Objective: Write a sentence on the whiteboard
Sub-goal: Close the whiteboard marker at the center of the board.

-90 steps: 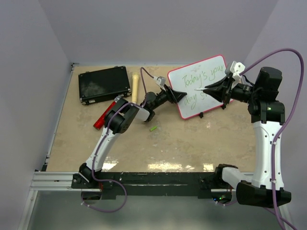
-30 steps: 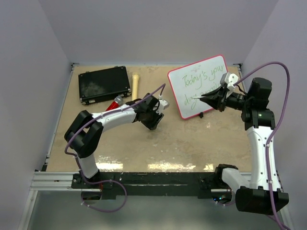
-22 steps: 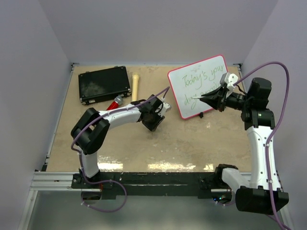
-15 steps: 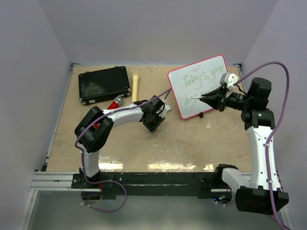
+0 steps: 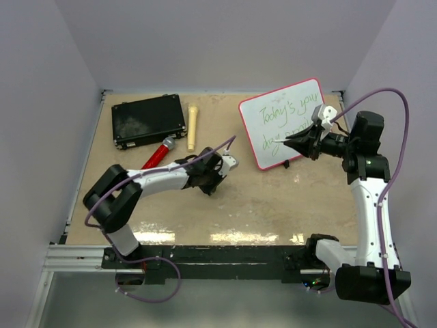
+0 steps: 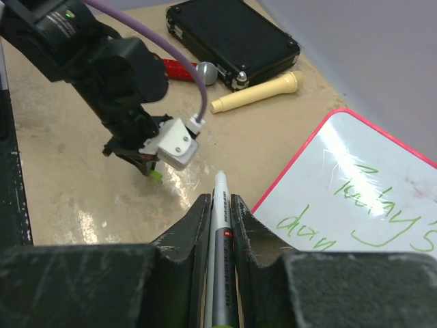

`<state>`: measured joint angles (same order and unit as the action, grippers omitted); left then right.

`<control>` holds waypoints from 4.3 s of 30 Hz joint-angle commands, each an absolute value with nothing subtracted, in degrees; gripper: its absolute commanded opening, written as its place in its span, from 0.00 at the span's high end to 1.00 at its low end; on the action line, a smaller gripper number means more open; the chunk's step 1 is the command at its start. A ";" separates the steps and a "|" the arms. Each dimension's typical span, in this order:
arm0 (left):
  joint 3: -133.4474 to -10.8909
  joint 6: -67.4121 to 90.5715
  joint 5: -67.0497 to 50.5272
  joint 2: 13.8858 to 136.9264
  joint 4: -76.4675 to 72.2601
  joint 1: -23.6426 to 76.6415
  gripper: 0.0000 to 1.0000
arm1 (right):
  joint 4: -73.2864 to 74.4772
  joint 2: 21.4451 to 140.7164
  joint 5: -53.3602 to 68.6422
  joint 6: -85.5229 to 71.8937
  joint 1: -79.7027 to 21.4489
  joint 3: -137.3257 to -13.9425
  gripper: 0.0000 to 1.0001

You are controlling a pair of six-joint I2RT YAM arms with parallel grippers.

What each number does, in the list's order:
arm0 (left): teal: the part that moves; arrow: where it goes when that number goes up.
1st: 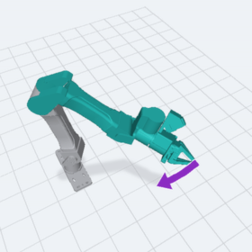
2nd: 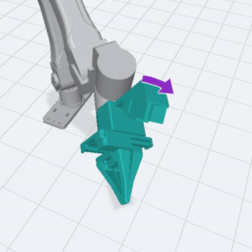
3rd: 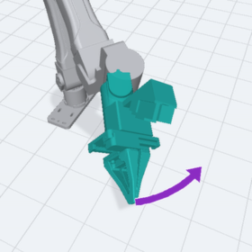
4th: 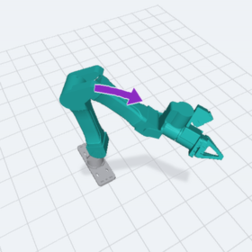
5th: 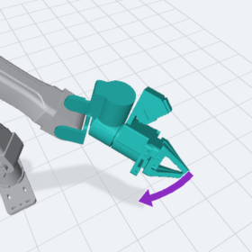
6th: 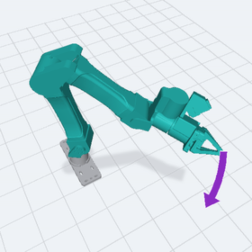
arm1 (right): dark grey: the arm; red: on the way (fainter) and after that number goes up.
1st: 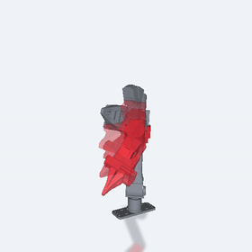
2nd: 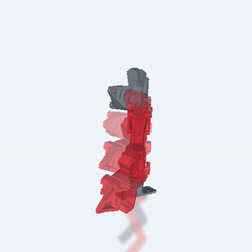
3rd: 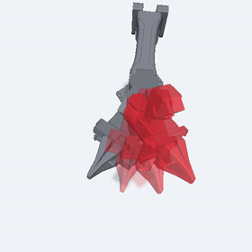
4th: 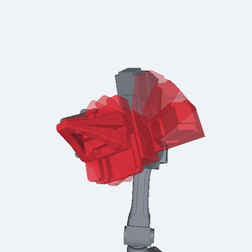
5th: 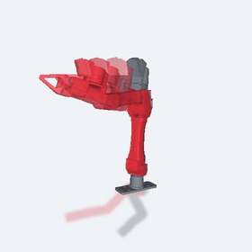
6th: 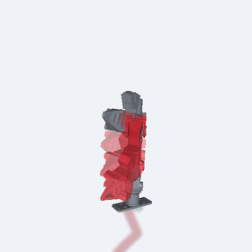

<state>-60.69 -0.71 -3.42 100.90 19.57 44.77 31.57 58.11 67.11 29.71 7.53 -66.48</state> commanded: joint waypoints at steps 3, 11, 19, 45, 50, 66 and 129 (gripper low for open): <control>-47.56 -6.76 -9.83 84.58 -4.63 45.53 1.00 | 37.61 62.40 69.26 35.86 7.47 -66.45 1.00; -34.20 -8.43 -17.40 79.72 -32.67 45.53 1.00 | 30.77 65.65 69.70 32.96 1.68 -59.51 1.00; -31.56 -10.19 -21.88 80.24 -43.85 45.44 1.00 | 34.90 74.70 68.91 38.85 -7.55 -59.94 1.00; -33.13 -10.11 -27.60 83.32 -43.42 45.62 1.00 | 30.24 77.69 66.01 34.98 -13.01 -59.06 1.00; -33.22 -10.02 -27.77 83.32 -43.24 45.62 1.00 | 29.71 77.96 65.48 34.54 -13.53 -58.80 1.00; -33.57 -8.88 -26.46 83.23 -42.63 45.53 1.00 | 29.09 78.31 62.93 33.75 -14.76 -58.36 1.00; -34.72 -5.10 -24.87 84.11 -41.48 44.03 1.00 | 30.24 78.31 59.77 34.19 -15.73 -58.54 1.00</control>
